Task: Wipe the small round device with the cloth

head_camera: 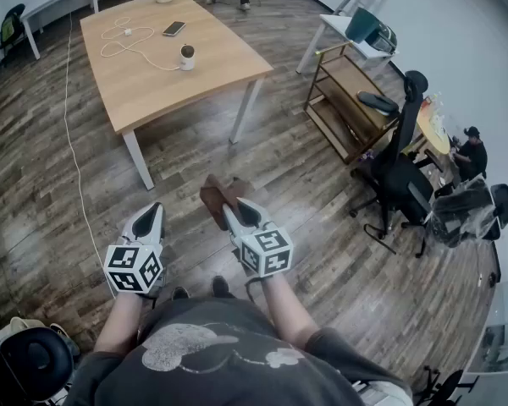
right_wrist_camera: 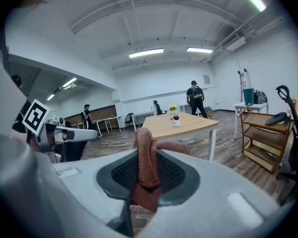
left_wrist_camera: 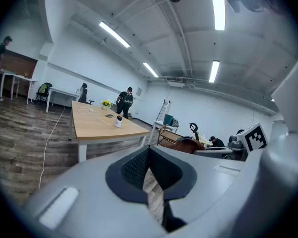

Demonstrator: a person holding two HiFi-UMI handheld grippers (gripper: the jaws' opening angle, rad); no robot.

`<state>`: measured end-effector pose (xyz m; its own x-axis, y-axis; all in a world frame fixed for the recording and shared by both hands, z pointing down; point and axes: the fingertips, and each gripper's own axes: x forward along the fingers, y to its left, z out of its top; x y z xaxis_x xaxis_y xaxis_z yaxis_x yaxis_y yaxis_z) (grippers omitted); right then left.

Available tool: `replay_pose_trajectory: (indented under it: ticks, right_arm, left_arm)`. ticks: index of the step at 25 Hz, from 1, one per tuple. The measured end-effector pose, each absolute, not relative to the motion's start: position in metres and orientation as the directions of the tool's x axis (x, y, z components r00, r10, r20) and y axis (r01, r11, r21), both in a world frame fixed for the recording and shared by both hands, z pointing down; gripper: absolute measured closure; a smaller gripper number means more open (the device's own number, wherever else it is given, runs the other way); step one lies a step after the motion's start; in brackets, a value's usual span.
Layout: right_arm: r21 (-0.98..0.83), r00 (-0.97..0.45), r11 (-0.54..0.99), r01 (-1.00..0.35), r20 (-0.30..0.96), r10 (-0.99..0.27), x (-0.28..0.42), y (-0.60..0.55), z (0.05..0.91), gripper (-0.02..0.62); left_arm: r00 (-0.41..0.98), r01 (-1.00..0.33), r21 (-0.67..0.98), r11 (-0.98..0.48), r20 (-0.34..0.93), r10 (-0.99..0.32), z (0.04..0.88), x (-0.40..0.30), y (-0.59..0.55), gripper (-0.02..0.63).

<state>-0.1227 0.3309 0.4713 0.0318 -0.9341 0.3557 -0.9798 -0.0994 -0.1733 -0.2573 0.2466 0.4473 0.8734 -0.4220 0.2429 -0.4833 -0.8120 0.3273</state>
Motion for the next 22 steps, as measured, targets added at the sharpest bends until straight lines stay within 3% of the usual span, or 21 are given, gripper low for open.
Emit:
replay_pose_trajectory:
  ticks: [22]
  right_arm:
    - [-0.155, -0.081, 0.027, -0.988, 0.355, -0.931, -0.07, 0.333, 0.482, 0.52]
  left_arm:
    - [0.813, -0.579, 0.305, -0.756, 0.284, -0.508, 0.462, -0.224, 0.249, 0.588]
